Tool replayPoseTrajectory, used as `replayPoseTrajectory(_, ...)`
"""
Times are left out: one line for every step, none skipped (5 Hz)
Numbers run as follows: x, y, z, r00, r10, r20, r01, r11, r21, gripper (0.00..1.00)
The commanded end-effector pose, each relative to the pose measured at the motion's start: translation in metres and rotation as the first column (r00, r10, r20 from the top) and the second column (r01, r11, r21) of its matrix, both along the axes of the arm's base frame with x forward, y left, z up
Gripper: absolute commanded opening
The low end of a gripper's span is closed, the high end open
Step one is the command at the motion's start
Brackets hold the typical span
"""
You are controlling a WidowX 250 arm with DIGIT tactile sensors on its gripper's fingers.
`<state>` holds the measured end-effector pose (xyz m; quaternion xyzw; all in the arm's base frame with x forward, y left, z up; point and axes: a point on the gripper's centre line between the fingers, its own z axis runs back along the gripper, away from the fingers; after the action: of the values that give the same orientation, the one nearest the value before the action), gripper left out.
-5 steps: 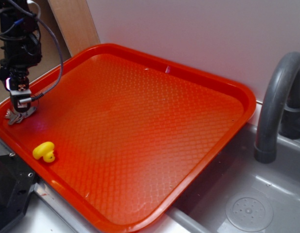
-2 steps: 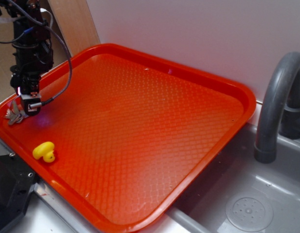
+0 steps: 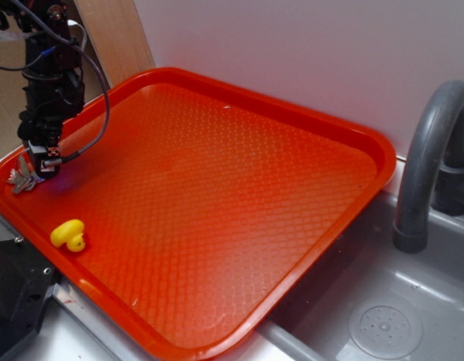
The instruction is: Grab the silver keys.
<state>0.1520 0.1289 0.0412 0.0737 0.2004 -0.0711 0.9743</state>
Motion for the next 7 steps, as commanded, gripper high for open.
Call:
replayPoseTrajectory(0.001, -0.022, 0.051, 0.986, -0.076, 0.147, 0.079, 0.997, -0.015, 0.0)
replayPoseTrajectory(-0.026, -0.063, 0.104, 0.951, -0.022, 0.31, 0.08, 0.981, -0.176, 0.0)
replayPoseTrajectory(-0.009, -0.104, 0.155, 0.967, -0.038, 0.251, 0.086, 0.98, -0.182, 0.0)
replayPoseTrajectory(0.025, -0.134, 0.194, 0.95, 0.113, 0.29, -0.042, 0.97, -0.24, 0.0)
replayPoseTrajectory(0.052, -0.153, 0.189, 0.953, 0.151, 0.264, -0.103, 0.977, -0.188, 0.0)
replayPoseTrajectory(0.078, -0.151, 0.176, 0.955, 0.186, 0.232, -0.147, 0.974, -0.175, 0.0)
replayPoseTrajectory(0.098, -0.15, 0.163, 0.955, 0.2, 0.218, -0.165, 0.972, -0.168, 0.0)
